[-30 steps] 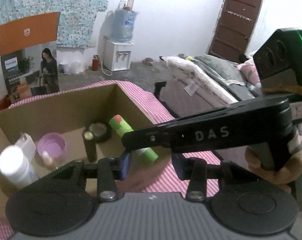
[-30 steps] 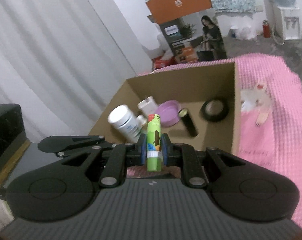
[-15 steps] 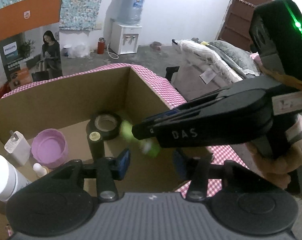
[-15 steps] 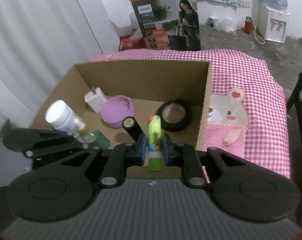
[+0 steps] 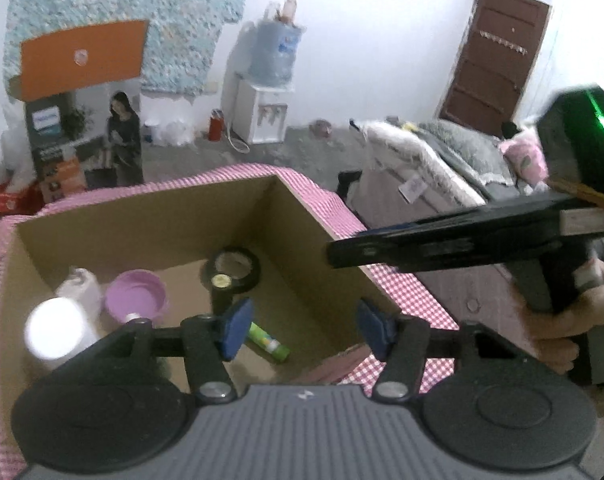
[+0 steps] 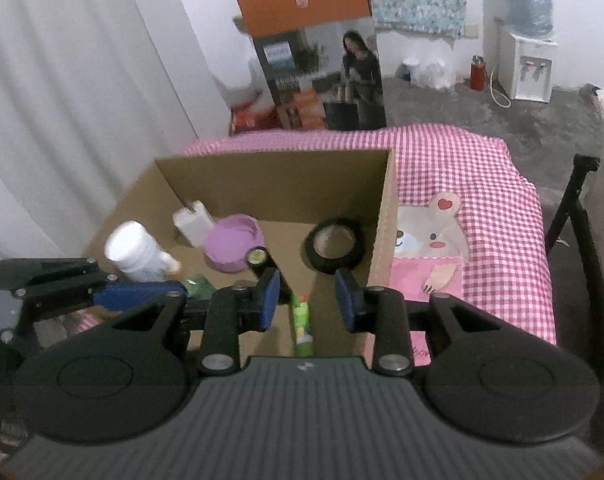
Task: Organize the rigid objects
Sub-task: 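Carry the glue stick into the box and lower it with the right tool, then grasp the black cylindrical case on the table with the right tool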
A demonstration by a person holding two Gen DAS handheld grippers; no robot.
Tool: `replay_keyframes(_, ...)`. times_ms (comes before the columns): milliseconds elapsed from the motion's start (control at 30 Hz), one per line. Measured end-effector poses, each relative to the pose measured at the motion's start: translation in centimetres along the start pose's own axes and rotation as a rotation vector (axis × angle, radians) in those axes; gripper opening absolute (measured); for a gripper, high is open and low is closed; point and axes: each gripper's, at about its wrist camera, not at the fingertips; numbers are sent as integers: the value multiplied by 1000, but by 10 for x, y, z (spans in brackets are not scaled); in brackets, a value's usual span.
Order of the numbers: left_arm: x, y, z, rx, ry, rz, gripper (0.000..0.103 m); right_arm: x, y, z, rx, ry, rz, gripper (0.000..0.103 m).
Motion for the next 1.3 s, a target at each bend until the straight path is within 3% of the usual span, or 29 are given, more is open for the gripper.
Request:
replay_keyframes(267, -31, -30, -66, 99, 31, -56, 60, -41, -31, -74, 108, 147, 17, 45)
replay_keyframes(500, -75, -53, -111, 198, -5, -85, 62, -88, -55, -98, 240, 164, 75, 48)
replay_keyframes(633, -101, -48, -105, 168, -78, -73, 65, -117, -64, -82, 288, 88, 112, 48)
replay_keyframes(867, -136, -11, -50, 52, -225, 14, 65, -152, -73, -19, 246, -102, 142, 48)
replay_keyframes(1133, -146, 6, -9, 33, -287, 37, 59, -161, -66, 32, 228, -229, 182, 45)
replay_keyframes(1300, -144, 9, 1, 54, -292, 47, 57, -164, -56, 49, 231, -277, 219, 37)
Point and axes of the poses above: each gripper's, at about its wrist camera, not at the fingertips, and z roughly the way its jaws point, y to its right, x to its top, and after that the axes turned 10 degrees about x, right-handed
